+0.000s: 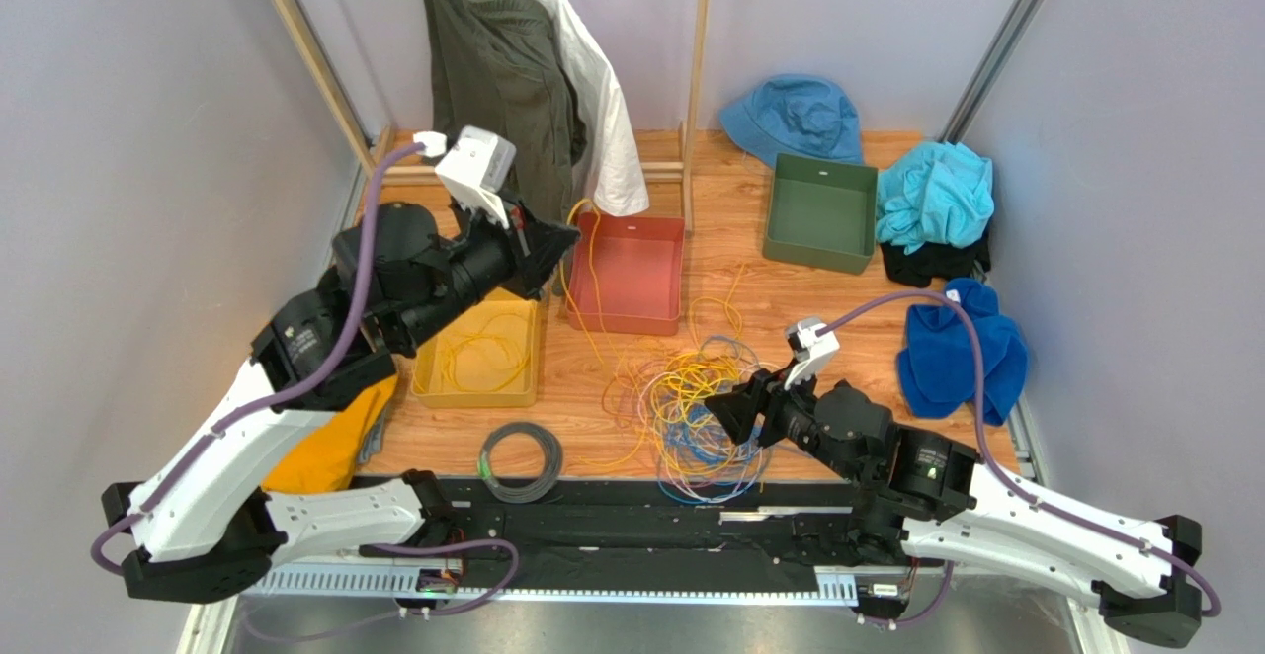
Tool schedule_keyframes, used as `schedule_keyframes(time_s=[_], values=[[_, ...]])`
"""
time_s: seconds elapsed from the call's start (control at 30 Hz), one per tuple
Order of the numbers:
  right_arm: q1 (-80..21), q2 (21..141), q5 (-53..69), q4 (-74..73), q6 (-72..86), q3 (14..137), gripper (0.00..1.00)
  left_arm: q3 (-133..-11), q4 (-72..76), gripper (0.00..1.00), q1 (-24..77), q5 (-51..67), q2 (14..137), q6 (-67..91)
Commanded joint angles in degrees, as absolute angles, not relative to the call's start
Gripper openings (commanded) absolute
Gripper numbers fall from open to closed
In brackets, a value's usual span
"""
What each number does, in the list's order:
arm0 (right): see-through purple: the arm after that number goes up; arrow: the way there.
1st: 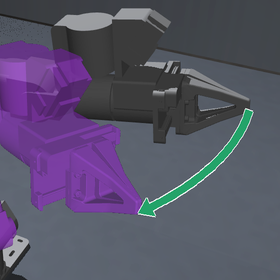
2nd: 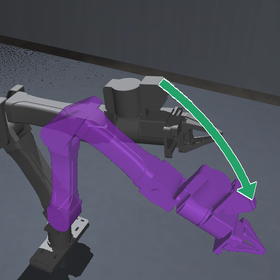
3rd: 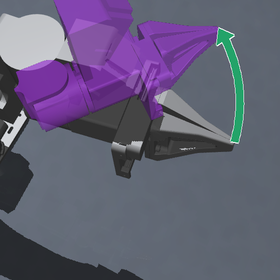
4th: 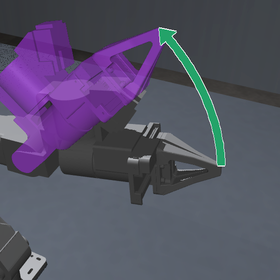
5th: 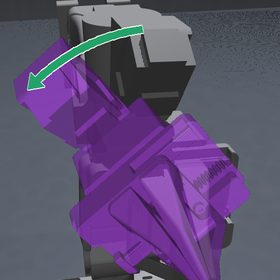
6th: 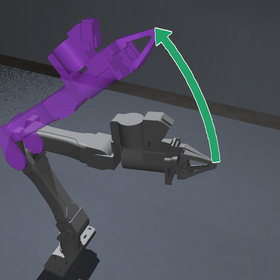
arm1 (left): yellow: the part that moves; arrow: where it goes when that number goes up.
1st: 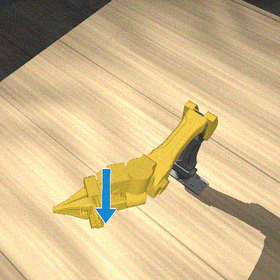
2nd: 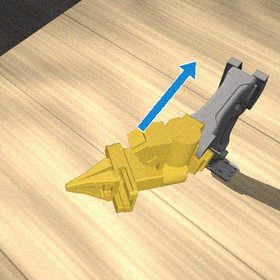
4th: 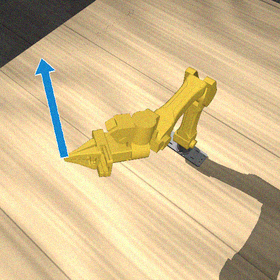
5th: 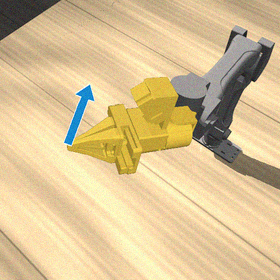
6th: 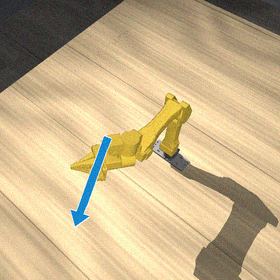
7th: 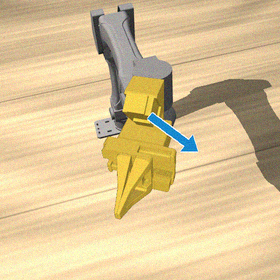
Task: Untangle the cables
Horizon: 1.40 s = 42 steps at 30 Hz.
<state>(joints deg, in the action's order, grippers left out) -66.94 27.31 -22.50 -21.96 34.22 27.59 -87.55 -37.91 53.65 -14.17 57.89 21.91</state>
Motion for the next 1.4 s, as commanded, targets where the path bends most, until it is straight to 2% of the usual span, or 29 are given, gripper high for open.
schedule_keyframes(time_s=[0.0, 0.47, 0.67, 0.83, 1.07, 1.2, 1.37], values=[[-67.1, 27.2, -20.7, -18.5, 32.7, 28.7, 0.57, -99.4, -41.8, 0.0, 54.1, -13.5, 59.8, 18.0], [-67.1, 31.8, -16.4, -10.6, 30.0, 28.4, 0.57, -129.8, -50.7, 0.0, 54.1, -16.0, 70.3, 13.4], [-67.1, 34.2, -16.8, -10.4, 30.3, 27.5, 0.57, -137.4, -53.9, 0.0, 54.1, -24.1, 72.6, 9.5], [-67.1, 34.2, -18.8, -11.7, 30.2, 26.7, 0.57, -136.6, -54.3, 0.0, 54.1, -35.0, 71.5, 6.3], [-67.1, 32.1, -17.9, -14.1, 31.5, 26.3, 0.56, -126.0, -55.7, 0.0, 52.6, -49.5, 70.8, 4.9], [-67.1, 29.5, -18.1, -16.3, 32.4, 25.8, 0.56, -124.7, -61.2, 0.0, 43.1, -39.5, 71.1, 12.5], [-67.1, 25.8, -18.4, -19.0, 32.9, 25.8, 0.56, -118.8, -60.7, 0.0, 35.6, -34.3, 70.0, 14.4]])
